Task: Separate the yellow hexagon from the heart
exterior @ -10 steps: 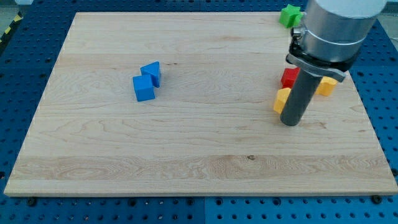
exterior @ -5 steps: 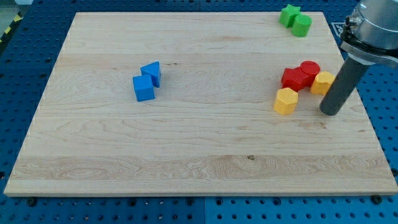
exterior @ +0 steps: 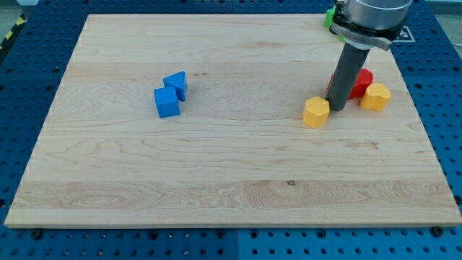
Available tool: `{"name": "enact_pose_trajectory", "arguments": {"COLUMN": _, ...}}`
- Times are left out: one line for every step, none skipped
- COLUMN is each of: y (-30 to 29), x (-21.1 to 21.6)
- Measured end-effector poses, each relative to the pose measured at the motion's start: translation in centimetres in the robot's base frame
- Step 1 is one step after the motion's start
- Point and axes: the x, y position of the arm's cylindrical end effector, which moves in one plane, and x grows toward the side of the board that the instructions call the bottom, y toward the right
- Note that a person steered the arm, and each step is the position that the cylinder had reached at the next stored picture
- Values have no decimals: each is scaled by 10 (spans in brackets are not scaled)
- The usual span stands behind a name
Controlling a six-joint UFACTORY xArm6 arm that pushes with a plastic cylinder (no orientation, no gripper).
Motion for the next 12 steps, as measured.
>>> {"name": "enact_pose_trajectory", "arguments": {"y": 0, "x": 7}}
{"name": "enact_pose_trajectory", "arguments": {"y": -14, "x": 21}}
{"name": "enact_pose_trajectory", "arguments": {"y": -43, "x": 22}}
{"name": "enact_pose_trajectory", "arguments": {"y": -63, "x": 22}}
{"name": "enact_pose_trajectory", "arguments": {"y": -73, "x": 22}}
{"name": "enact_pose_trajectory", "arguments": {"y": -83, "x": 31}}
{"name": "enact_pose_trajectory", "arguments": {"y": -104, "x": 45}}
{"name": "enact_pose_trajectory", "arguments": {"y": -135, "x": 58}}
{"name": "enact_pose_trajectory", "arguments": {"y": -164, "x": 66}}
{"name": "enact_pose_trajectory", "arguments": {"y": -189, "x": 67}}
{"name": "enact_pose_trajectory", "arguments": {"y": -204, "x": 75}}
{"name": "enact_pose_trajectory", "arguments": {"y": -217, "x": 85}}
